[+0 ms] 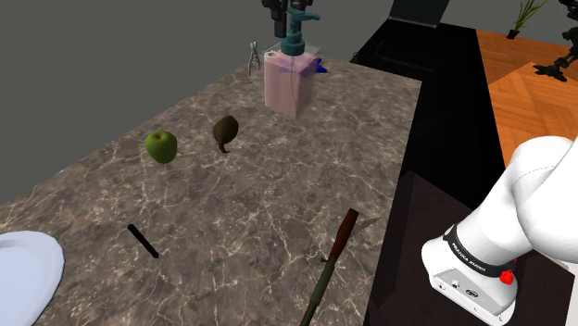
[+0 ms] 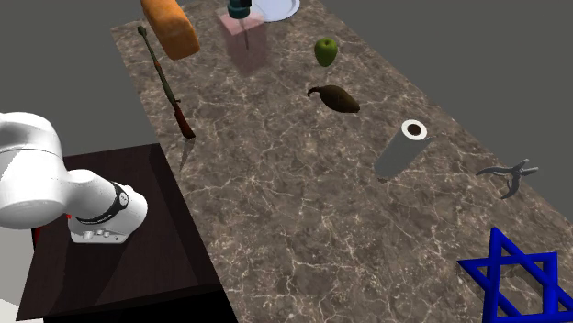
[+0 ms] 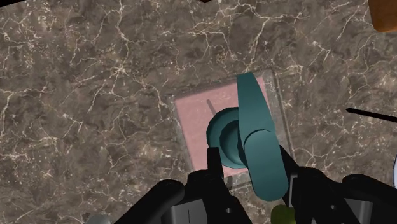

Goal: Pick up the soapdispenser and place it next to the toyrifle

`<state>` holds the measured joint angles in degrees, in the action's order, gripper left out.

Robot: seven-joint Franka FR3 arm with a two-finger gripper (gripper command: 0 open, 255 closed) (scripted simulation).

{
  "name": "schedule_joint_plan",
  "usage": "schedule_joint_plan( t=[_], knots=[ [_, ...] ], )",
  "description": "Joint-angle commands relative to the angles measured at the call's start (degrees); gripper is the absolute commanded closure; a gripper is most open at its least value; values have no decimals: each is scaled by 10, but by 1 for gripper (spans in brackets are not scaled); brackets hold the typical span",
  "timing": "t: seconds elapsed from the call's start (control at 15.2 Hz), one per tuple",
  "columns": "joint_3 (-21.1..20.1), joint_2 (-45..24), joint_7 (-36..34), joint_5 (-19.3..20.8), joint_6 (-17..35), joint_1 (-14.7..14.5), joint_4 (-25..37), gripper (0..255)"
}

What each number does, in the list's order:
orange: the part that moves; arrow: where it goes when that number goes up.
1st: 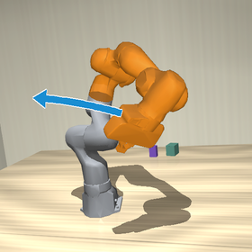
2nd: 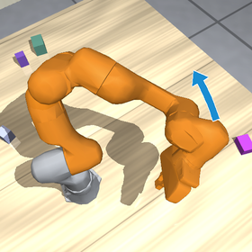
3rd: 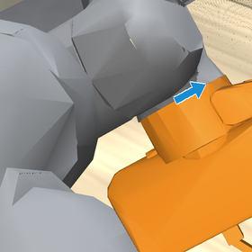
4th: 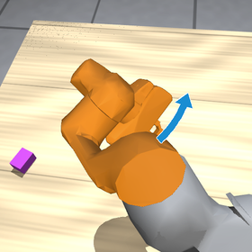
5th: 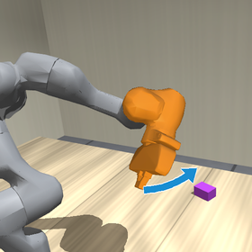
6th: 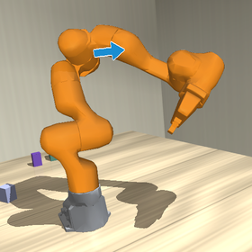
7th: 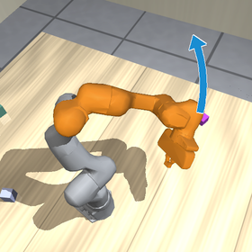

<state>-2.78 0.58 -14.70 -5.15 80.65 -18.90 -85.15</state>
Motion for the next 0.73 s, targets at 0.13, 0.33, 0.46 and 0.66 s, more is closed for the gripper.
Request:
schedule_joint_plan(
  t=[0.13, 0.33, 0.46, 0.66],
  knots=[
    [-29, 2, -58, -4, 8, -28, -5, 255],
    [-50, -3, -101, -6, 12, -49, 1, 255],
    [-64, -10, -129, -6, 14, -63, 9, 255],
    [-79, -17, -157, -6, 24, -78, 8, 255]
  ],
)
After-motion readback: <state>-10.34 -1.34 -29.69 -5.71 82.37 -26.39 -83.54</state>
